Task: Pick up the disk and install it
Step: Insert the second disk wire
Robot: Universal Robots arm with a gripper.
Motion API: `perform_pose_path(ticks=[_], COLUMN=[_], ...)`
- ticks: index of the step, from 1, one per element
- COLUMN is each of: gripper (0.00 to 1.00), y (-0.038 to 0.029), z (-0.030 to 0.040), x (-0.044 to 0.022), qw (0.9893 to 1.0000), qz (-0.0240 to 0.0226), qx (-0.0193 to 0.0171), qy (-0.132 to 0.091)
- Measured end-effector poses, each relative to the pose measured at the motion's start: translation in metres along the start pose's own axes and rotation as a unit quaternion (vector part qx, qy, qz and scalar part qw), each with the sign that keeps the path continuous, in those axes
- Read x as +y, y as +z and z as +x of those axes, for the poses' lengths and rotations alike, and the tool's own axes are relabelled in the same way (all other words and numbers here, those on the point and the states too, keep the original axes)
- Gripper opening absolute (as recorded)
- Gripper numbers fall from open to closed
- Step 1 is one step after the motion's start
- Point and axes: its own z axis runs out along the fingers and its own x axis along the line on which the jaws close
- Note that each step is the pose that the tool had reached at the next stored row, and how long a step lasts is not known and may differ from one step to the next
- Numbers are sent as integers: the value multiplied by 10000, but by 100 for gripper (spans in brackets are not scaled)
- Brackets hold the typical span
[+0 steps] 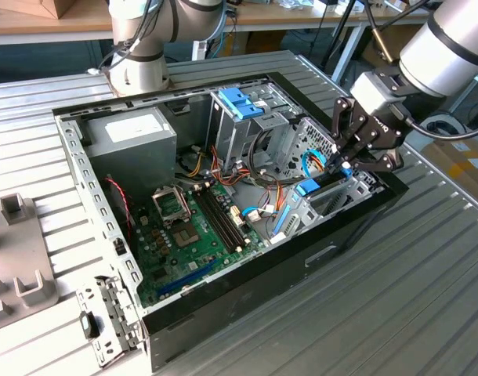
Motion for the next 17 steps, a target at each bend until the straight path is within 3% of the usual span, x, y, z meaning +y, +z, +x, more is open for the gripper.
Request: perform_pose_path(ticks=[17], gripper=[16], y=[58], z=[-18], x=[-6], qw=[10000], qz=[-13], qx=[-1], qy=[-76])
